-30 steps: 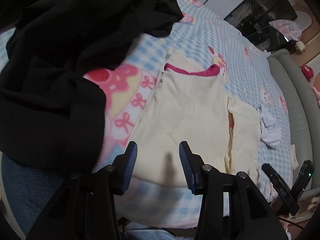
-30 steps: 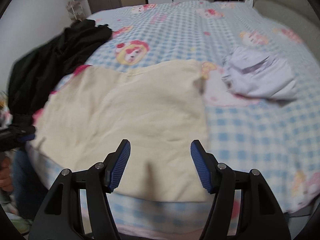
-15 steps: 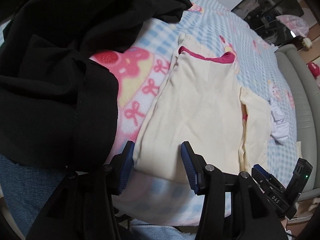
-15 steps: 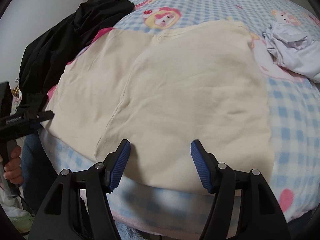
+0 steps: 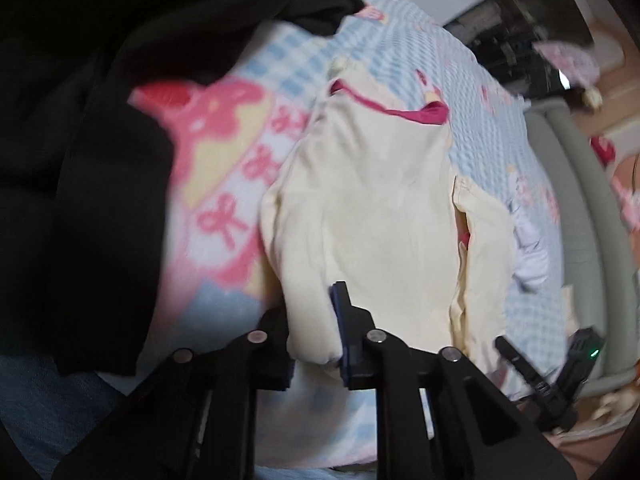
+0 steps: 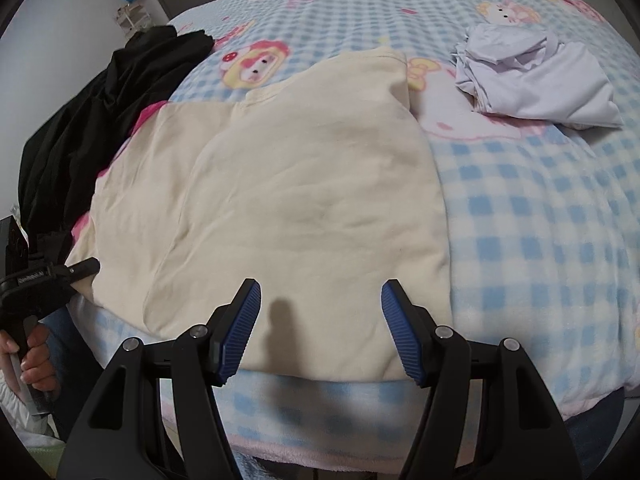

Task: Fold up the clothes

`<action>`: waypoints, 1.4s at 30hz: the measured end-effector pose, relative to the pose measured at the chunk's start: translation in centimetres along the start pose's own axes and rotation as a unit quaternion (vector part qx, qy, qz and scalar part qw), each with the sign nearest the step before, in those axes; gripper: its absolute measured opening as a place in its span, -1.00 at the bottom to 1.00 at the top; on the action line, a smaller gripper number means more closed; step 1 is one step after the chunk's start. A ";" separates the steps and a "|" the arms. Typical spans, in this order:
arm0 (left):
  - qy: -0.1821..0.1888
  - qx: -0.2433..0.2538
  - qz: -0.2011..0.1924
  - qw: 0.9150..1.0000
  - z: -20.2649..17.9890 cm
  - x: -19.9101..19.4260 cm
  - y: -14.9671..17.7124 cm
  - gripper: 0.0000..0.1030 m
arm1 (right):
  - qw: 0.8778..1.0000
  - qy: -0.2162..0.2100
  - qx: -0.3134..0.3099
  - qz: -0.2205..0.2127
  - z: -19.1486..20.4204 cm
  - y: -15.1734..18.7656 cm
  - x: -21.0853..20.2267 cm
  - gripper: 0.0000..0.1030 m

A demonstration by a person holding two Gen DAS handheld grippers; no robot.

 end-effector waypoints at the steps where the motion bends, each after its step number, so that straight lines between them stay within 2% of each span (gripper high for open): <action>1: -0.005 0.016 -0.005 1.000 -1.1 -0.4 -0.2 -0.79 | 1.000 -0.004 0.003 0.000 -0.1 -0.2 0.0 0.25; 5: 0.011 0.086 -0.022 0.996 -7.1 -2.4 -0.7 -0.80 | 1.000 -0.016 0.018 -0.004 -1.0 -0.4 -0.5 0.24; 7: 0.029 0.140 -0.027 0.989 -11.2 -3.2 -0.7 -0.79 | 1.000 -0.014 0.021 -0.008 -1.2 -0.3 -0.9 0.24; 9: 0.042 0.195 -0.017 0.980 -15.3 -3.1 -0.2 -0.79 | 1.000 -0.015 0.024 -0.013 -1.5 -0.4 -1.6 0.24; 13: 0.071 0.281 0.035 0.956 -22.5 0.5 1.9 -0.79 | 0.999 -0.015 0.040 -0.021 -2.9 -0.1 -2.7 0.24; 17: 0.059 0.314 0.119 0.940 -24.8 7.5 4.1 -0.77 | 0.997 -0.010 0.067 -0.023 -4.9 0.5 -3.3 0.24; 18: 0.049 0.307 0.142 0.940 -24.5 9.4 4.4 -0.73 | 0.997 -0.008 0.074 -0.023 -5.4 0.6 -3.5 0.24; 20: 0.042 0.279 0.190 0.940 -23.0 12.8 4.7 -0.60 | 0.996 -0.006 0.087 -0.024 -6.4 0.9 -3.8 0.24; 22: 0.071 0.244 0.212 0.944 -21.6 13.6 4.6 -0.51 | 0.995 -0.010 0.098 -0.024 -7.2 1.2 -3.9 0.24; 24: 0.103 0.230 0.207 0.945 -20.8 12.2 4.6 -0.26 | 0.994 -0.030 0.099 -0.027 -7.4 1.3 -4.2 0.24; 25: 0.116 0.232 0.196 0.946 -20.6 11.0 4.5 -0.02 | 0.994 -0.047 0.093 -0.029 -7.1 1.1 -4.3 0.25; 28: 0.135 0.237 0.147 0.951 -19.5 7.3 4.2 -0.02 | 0.992 -0.102 0.073 -0.029 -5.8 0.5 -4.4 0.25; 31: 0.111 0.213 0.110 0.964 -17.1 5.6 3.0 -0.02 | 0.986 -0.162 0.045 -0.021 -3.7 -0.1 -3.8 0.32; 32: 0.098 0.200 0.105 0.969 -16.3 5.6 2.5 -0.05 | 0.985 -0.170 0.033 -0.017 -2.8 -0.3 -3.4 0.35; 35: 0.081 0.159 0.108 0.978 -13.8 6.0 1.7 -0.05 | 0.990 -0.142 -0.005 0.013 -0.4 -1.0 -1.0 0.39; 38: 0.080 0.137 0.105 0.982 -12.8 6.5 1.8 -0.05 | 0.994 -0.103 -0.013 0.043 0.7 -1.3 1.4 0.40; 39: 0.076 0.135 0.103 0.983 -12.8 6.5 1.8 -0.05 | 0.994 -0.100 -0.013 0.039 0.8 -1.4 1.8 0.24; 40: 0.075 0.135 0.101 0.983 -12.8 6.4 1.8 -0.05 | 0.994 -0.104 -0.022 0.030 1.1 -1.4 1.7 -0.20; 42: 0.078 0.142 0.096 0.982 -12.6 6.0 1.7 -0.05 | 0.993 -0.111 -0.038 0.008 1.8 -1.5 0.9 -0.74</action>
Point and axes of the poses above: each gripper's, at about its wrist camera, not at the fingertips, and x roughly the way its jaws point, z to its left, y to its underside, the point moved 2 cm from there along x, roughly the way its jaws point, and after that the axes turned 11 degrees about z, right-handed, at the moved point
